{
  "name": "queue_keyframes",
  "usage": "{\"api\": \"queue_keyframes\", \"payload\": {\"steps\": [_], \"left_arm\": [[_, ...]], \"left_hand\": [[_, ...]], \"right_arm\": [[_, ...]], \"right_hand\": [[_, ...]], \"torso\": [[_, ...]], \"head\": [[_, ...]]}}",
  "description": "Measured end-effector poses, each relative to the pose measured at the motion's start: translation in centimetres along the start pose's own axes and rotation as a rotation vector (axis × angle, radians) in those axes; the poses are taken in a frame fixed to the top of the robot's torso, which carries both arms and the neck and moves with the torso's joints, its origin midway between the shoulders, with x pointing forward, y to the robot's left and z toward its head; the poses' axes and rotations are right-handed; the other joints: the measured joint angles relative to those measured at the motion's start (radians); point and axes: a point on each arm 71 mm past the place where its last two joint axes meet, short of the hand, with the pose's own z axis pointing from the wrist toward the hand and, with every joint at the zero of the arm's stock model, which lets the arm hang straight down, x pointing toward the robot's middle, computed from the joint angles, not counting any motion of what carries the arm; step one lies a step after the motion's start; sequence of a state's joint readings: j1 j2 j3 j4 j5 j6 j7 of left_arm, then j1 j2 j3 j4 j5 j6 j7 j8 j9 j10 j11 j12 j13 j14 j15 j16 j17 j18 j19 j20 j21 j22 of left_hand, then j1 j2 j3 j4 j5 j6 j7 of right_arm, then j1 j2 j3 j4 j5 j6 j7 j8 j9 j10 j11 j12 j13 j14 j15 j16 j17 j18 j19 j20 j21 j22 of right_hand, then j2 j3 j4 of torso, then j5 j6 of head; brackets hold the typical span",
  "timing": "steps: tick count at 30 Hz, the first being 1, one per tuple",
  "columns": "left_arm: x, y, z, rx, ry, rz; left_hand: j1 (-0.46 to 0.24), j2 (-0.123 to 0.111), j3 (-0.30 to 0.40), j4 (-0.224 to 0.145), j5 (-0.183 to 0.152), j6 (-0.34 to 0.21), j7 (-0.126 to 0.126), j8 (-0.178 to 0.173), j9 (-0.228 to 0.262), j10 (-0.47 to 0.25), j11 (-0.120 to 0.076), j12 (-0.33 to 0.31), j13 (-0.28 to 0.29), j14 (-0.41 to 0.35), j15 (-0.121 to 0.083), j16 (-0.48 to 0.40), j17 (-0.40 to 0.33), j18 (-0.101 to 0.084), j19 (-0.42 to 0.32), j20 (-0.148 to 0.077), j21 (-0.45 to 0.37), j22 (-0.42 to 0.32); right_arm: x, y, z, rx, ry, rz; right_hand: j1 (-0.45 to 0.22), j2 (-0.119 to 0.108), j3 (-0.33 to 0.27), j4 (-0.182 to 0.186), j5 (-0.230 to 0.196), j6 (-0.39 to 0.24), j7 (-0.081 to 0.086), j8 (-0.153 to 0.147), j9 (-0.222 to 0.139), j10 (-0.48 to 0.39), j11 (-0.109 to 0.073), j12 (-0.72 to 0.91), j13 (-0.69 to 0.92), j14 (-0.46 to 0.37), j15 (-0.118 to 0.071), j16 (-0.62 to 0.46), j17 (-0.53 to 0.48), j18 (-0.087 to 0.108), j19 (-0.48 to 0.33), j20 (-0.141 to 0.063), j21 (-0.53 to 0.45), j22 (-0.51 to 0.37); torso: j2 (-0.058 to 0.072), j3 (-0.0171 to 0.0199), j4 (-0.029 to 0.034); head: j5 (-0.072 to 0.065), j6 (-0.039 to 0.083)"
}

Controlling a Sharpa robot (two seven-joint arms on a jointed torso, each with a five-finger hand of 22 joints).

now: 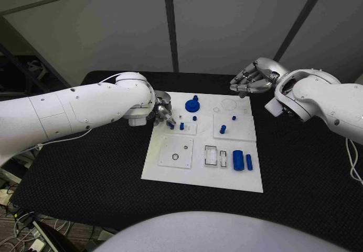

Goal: Assemble the parts on the task board

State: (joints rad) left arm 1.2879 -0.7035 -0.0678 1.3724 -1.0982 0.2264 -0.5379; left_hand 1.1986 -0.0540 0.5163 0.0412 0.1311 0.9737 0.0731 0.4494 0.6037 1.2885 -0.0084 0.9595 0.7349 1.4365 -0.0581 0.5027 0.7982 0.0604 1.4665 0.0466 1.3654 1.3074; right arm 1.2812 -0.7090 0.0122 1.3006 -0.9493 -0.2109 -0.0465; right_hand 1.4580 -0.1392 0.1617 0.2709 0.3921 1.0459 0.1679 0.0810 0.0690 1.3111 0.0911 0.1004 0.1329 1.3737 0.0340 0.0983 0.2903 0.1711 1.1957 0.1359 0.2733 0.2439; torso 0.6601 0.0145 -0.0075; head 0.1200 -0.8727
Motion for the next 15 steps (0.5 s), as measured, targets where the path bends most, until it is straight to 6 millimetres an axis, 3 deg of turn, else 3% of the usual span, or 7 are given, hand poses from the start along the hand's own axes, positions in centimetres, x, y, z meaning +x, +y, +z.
{"api": "queue_keyframes", "payload": {"steps": [15], "left_arm": [[0.14,-0.09,-0.02,0.002,0.027,0.019]], "left_hand": [[0.0,0.0,0.003,0.003,0.004,0.0,0.0,0.0,0.002,0.0,0.0,0.0,0.0,0.0,0.0,0.0,0.0,0.0,0.0,0.0,0.0,0.0]], "right_arm": [[-0.01,-0.05,0.0,0.001,0.0,0.0]], "right_hand": [[0.0,0.0,0.0,0.0,0.0,0.0,0.0,0.0,0.0,0.0,0.0,0.0,0.0,0.0,0.0,0.0,0.0,0.0,0.0,0.0,0.0,0.0]], "torso": [[0.001,0.0003,0.0002]], "head": [[0.0,0.0]]}}
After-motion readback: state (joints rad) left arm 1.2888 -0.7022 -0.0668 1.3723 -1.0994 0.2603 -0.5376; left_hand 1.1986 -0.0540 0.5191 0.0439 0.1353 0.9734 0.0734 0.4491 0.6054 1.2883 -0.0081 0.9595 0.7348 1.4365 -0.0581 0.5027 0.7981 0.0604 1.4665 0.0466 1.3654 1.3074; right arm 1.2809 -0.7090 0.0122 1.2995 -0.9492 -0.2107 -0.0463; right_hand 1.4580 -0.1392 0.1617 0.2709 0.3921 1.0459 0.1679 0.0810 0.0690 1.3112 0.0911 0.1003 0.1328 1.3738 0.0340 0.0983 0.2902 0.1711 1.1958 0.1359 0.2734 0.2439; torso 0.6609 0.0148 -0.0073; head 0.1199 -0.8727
